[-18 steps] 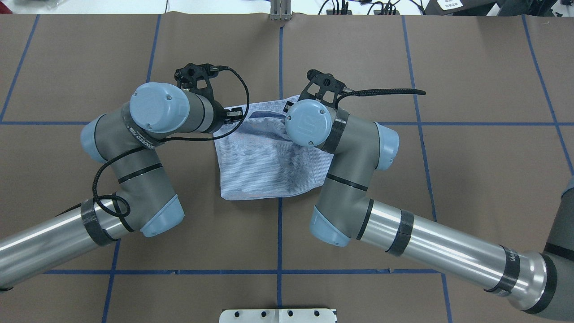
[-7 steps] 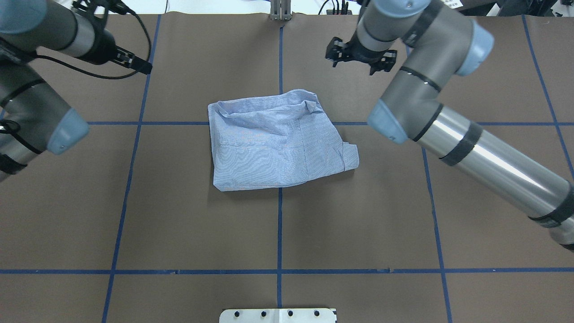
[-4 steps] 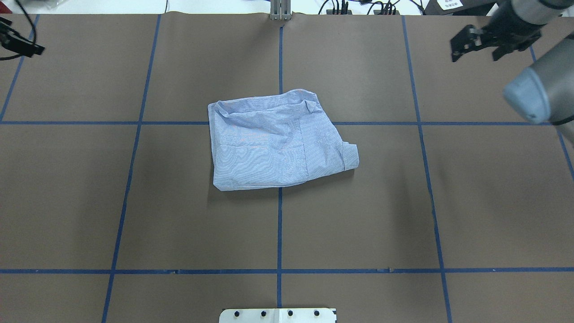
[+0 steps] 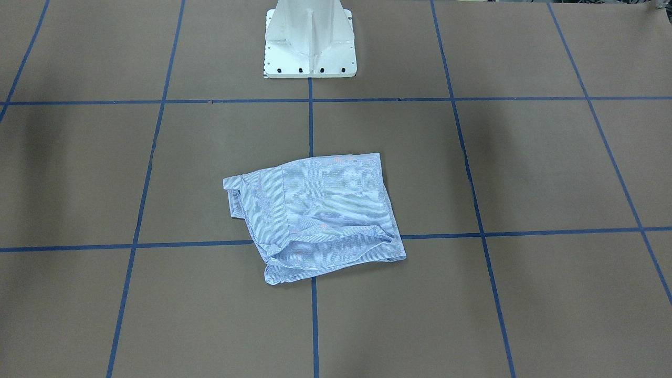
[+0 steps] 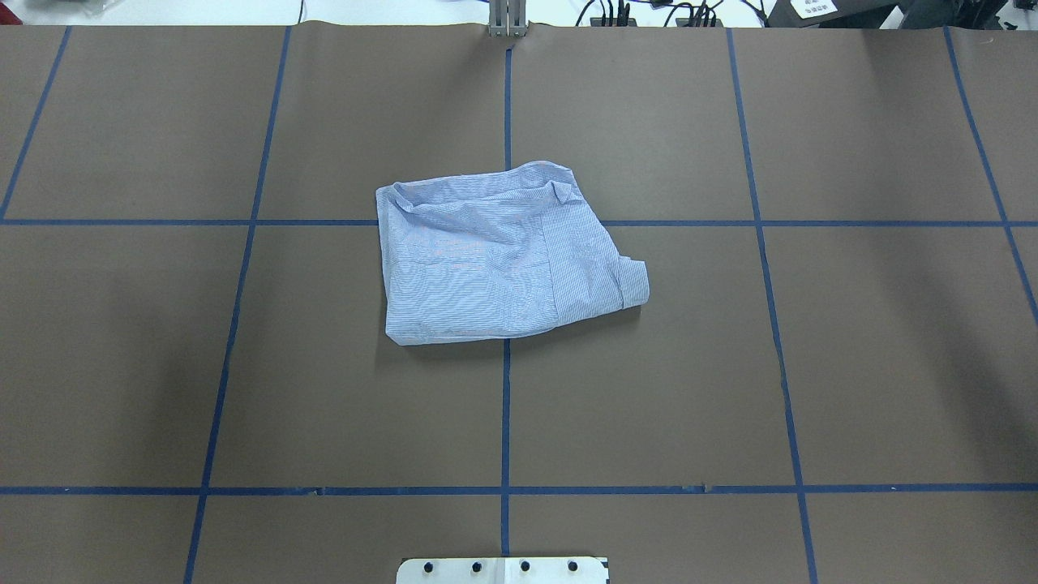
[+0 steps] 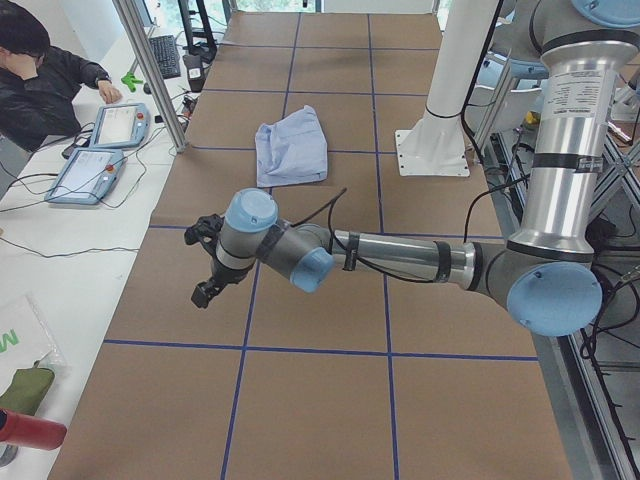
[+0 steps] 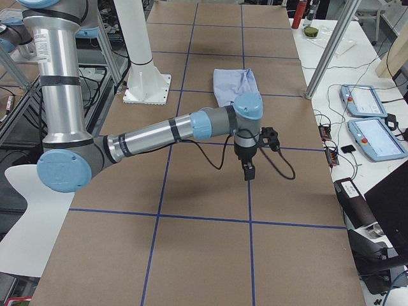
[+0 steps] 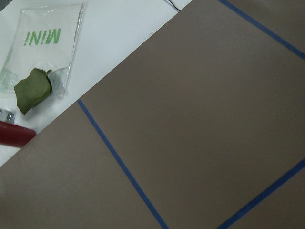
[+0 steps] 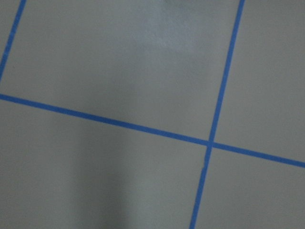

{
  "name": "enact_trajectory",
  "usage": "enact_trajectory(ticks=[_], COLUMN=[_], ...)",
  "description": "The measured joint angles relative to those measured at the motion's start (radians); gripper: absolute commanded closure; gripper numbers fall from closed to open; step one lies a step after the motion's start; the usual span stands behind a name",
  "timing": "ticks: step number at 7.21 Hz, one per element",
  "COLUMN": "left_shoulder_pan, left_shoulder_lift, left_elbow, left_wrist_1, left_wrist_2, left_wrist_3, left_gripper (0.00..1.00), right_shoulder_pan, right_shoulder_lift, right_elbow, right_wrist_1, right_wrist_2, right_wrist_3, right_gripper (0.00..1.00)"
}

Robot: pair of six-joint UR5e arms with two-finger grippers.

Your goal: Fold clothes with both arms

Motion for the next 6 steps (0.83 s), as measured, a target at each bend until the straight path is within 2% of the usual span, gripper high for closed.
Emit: enact_trajectory(ticks=[2, 3, 4, 6], left_shoulder_pan=[-0.061, -0.082, -0.090, -0.093], left_shoulder_lift=[0.048, 0.066, 0.081, 0.097], left_elbow=[0.023, 0.031, 0.032, 0.015], left_wrist_1=[-0.003, 0.003, 0.043, 0.224], left_wrist_2=[-0.010, -0.021, -0.027, -0.032], left_wrist_3=[-0.029, -0.033, -0.033, 0.019], left_gripper=[0.00, 0.00, 0.00, 0.00], right_shoulder_pan=[0.049, 0.063, 0.068, 0.069], right_shoulder_lift=[-0.159, -0.192, -0.204, -0.210], right_elbow=[0.006, 0.010, 0.010, 0.008], right_wrist_1=[0.047, 0.062, 0.068, 0.073], right_wrist_2=[0.023, 0.026, 0.028, 0.029], right_wrist_3=[-0.032, -0.032, -0.028, -0.032], right_gripper=[0.00, 0.00, 0.00, 0.00])
